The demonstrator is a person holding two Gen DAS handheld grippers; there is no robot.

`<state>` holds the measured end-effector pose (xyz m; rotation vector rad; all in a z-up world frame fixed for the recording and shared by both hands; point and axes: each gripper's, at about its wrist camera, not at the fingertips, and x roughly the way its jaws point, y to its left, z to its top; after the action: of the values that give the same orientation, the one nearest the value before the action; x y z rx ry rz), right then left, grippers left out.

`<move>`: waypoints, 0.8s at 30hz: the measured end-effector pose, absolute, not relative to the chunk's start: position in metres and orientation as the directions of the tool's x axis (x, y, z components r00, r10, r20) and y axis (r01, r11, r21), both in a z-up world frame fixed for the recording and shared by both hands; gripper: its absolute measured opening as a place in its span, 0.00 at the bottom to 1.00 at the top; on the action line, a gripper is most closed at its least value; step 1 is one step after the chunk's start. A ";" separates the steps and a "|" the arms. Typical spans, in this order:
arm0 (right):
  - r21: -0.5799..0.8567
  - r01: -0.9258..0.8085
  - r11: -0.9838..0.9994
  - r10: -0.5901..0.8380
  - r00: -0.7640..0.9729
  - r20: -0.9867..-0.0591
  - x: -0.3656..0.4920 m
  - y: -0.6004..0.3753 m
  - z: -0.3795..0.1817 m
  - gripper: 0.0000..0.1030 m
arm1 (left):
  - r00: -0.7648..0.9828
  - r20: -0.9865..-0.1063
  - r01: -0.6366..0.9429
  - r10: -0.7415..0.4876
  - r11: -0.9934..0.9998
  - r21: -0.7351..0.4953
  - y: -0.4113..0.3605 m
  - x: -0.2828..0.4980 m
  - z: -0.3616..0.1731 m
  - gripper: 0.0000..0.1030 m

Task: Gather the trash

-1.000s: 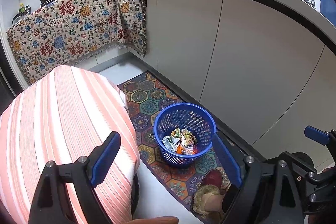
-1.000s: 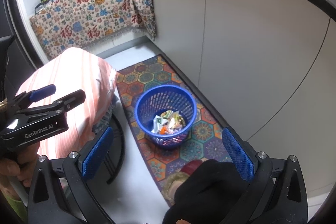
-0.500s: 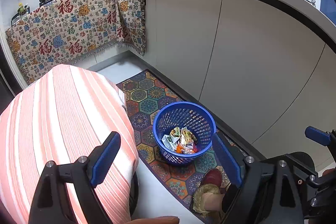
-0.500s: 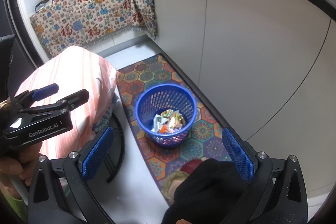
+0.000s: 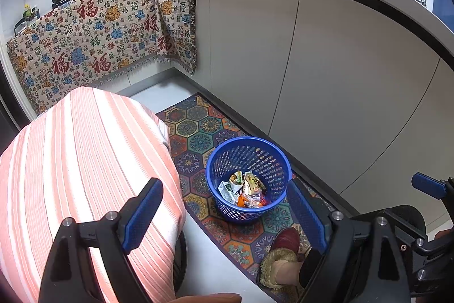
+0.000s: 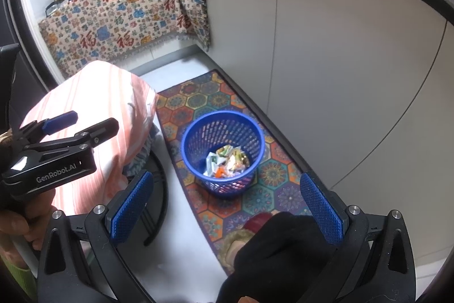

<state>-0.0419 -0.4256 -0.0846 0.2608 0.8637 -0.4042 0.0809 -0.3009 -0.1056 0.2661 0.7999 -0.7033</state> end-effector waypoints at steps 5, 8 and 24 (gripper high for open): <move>0.063 0.445 0.893 -0.233 0.580 -0.781 -0.041 -0.426 -0.086 1.00 | 0.486 -0.735 0.668 -0.474 0.743 -0.038 -0.301 0.081 -0.106 0.88; 0.066 0.443 0.894 -0.230 0.579 -0.782 -0.041 -0.427 -0.087 1.00 | 0.485 -0.735 0.668 -0.474 0.743 -0.038 -0.300 0.080 -0.107 0.88; 0.072 0.444 0.893 -0.223 0.576 -0.787 -0.043 -0.431 -0.090 1.00 | 0.479 -0.740 0.675 -0.472 0.737 -0.033 -0.301 0.079 -0.111 0.88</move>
<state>-0.0427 -0.4314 -0.0897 0.2751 0.8755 -0.3960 0.0788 -0.3013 -0.1108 0.2793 0.8068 -0.7115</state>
